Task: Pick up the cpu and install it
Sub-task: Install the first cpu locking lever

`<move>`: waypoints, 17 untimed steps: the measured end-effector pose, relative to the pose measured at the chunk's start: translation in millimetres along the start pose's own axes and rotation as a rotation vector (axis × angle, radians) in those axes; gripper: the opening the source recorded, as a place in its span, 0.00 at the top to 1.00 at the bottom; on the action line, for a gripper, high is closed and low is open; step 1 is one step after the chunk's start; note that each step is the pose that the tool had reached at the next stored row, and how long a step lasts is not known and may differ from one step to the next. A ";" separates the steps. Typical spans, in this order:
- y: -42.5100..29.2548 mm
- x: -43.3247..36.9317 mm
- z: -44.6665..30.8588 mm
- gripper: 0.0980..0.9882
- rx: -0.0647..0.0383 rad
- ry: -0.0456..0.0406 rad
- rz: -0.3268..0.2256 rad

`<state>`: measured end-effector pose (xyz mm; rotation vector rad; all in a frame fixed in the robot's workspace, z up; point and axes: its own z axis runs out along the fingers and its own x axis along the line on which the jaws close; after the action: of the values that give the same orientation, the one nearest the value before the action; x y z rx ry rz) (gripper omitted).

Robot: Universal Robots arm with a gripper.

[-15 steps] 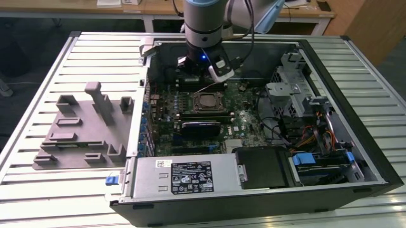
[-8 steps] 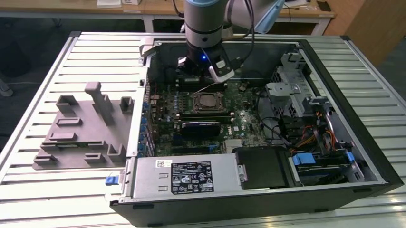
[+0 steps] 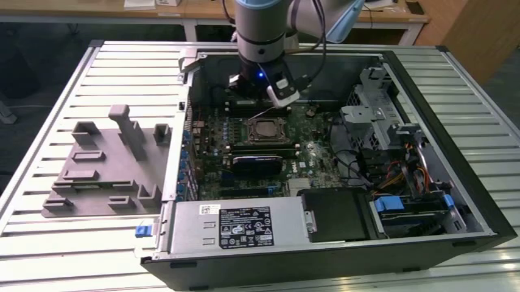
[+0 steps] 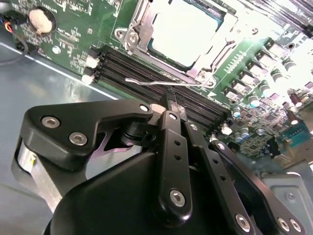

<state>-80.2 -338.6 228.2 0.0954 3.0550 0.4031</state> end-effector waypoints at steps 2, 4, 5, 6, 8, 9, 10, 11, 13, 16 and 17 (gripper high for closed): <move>-0.3 0.0 1.2 0.99 0.001 -0.0100 0.010; -0.6 0.1 2.5 0.99 0.001 -0.0191 0.020; -0.8 0.1 3.2 0.99 0.001 -0.0235 0.024; -1.0 0.2 3.9 0.99 0.001 -0.0275 0.029; -1.4 0.2 5.5 0.99 0.002 -0.0350 0.037; -1.7 0.2 6.2 0.99 0.003 -0.0385 0.041; -1.8 0.2 6.9 0.99 0.003 -0.0419 0.045; -2.0 0.2 7.6 0.99 0.004 -0.0457 0.049; -2.1 0.1 8.3 0.99 0.010 -0.0512 0.057; -2.1 -0.3 8.7 0.99 0.018 -0.0531 0.060; -2.1 -0.3 8.9 0.99 0.020 -0.0537 0.061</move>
<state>-79.3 -338.4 219.0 0.1974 3.0097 0.3667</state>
